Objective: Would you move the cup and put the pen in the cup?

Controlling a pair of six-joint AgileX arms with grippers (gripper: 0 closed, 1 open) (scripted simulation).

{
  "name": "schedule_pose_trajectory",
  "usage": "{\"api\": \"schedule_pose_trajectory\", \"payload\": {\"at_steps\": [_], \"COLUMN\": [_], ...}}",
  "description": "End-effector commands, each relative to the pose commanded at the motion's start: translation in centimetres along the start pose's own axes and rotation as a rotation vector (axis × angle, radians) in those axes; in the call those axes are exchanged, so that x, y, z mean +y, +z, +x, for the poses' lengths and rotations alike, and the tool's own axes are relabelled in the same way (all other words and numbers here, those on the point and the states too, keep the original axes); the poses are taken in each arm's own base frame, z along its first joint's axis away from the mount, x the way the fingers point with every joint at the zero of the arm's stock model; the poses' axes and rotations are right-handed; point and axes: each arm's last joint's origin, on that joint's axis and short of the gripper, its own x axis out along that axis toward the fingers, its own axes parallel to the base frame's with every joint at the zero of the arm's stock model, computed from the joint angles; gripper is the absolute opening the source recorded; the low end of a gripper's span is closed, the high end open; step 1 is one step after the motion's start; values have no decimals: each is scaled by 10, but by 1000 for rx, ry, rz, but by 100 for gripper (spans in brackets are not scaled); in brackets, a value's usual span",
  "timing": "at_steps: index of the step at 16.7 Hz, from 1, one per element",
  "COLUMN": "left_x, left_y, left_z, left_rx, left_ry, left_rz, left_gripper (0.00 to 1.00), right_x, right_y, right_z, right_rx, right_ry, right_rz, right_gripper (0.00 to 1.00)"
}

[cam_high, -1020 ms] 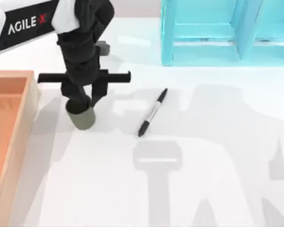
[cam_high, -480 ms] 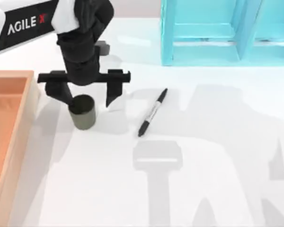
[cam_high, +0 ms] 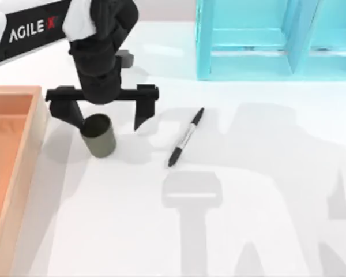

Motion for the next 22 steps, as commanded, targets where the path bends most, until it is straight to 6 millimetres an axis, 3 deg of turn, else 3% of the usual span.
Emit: {"api": "schedule_pose_trajectory", "payload": {"at_steps": [4, 6, 12, 15, 18, 22], "left_x": [-4, -7, -8, -5, 0, 1], "left_y": [5, 11, 18, 11, 5, 4], "left_z": [-2, -15, -106, -134, -149, -151], "left_rx": [32, 49, -3, 1, 0, -4], "left_ry": [13, 20, -2, -1, 0, -1], "left_rz": [0, 1, 0, 0, 0, -2], "left_gripper": [100, 100, 100, 100, 100, 100], "right_x": [0, 0, 0, 0, 0, 0], "right_y": [0, 0, 0, 0, 0, 0], "right_z": [0, 0, 0, 0, 0, 0], "right_rx": [0, 0, 0, 0, 0, 0], "right_ry": [0, 0, 0, 0, 0, 0], "right_rz": [0, 0, 0, 0, 0, 0], "right_gripper": [100, 100, 100, 100, 100, 100]}}
